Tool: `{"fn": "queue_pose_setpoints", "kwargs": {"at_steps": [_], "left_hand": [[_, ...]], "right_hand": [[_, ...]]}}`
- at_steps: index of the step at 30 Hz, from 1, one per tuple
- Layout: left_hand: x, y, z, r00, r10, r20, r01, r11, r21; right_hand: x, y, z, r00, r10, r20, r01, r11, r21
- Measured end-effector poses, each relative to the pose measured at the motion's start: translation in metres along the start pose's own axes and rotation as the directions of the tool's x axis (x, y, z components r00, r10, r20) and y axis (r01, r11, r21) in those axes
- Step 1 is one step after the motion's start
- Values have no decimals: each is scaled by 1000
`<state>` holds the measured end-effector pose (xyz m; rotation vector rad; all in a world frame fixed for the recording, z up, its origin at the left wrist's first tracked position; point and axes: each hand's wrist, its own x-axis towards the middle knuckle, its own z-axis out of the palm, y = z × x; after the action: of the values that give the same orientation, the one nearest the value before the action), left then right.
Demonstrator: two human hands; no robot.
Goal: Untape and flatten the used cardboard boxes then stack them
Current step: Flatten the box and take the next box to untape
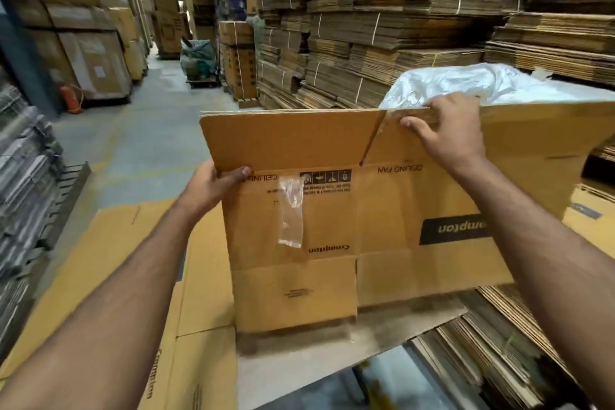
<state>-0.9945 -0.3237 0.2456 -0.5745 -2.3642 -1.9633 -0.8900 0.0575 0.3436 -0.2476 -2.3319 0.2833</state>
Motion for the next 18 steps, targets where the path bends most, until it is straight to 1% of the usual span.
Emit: {"fn": "queue_pose_setpoints", "kwargs": {"at_steps": [2, 4, 6, 10, 13, 18], "left_hand": [[2, -1, 3, 998, 37, -50, -33, 997, 75], [1, -6, 11, 997, 54, -61, -46, 992, 122], [-1, -19, 17, 996, 37, -79, -30, 995, 94], [1, -25, 15, 995, -5, -102, 9, 999, 38], [11, -19, 12, 991, 8, -135, -2, 999, 49], [14, -29, 0, 983, -3, -183, 10, 999, 37]], "right_hand": [[-3, 2, 11, 996, -13, 93, 10, 999, 31], [-12, 2, 19, 988, -45, 145, 37, 998, 57], [-24, 2, 24, 981, -69, 180, 60, 997, 58], [-42, 10, 23, 961, -34, 275, 38, 999, -9], [-55, 14, 21, 937, -27, 348, 38, 999, -24], [-73, 19, 14, 908, -34, 417, 66, 996, -64]]}}
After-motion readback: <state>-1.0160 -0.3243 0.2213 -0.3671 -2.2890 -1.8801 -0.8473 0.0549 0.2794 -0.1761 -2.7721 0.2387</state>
